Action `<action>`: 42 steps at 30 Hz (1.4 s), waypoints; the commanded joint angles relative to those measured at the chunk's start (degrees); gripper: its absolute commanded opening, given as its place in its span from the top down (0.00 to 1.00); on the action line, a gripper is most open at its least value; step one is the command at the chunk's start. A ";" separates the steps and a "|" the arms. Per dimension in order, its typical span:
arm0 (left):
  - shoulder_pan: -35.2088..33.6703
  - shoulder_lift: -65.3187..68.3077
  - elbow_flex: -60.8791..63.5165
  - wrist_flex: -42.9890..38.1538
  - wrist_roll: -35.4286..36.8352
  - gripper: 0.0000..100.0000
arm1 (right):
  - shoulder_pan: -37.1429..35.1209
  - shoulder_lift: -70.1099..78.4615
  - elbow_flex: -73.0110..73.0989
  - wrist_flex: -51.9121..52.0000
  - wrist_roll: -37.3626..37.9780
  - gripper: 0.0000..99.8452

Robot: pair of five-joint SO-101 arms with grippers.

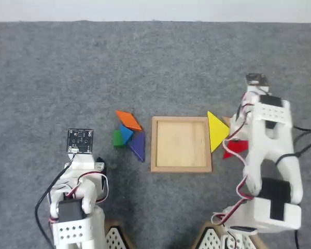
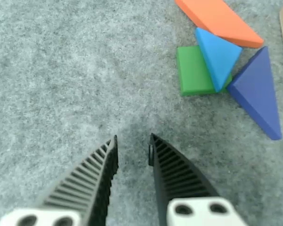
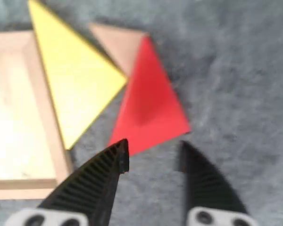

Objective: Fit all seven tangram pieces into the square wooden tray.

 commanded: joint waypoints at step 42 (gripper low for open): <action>-0.09 -1.32 -0.66 0.35 0.62 0.90 | 2.24 9.19 3.08 -12.35 -15.21 0.66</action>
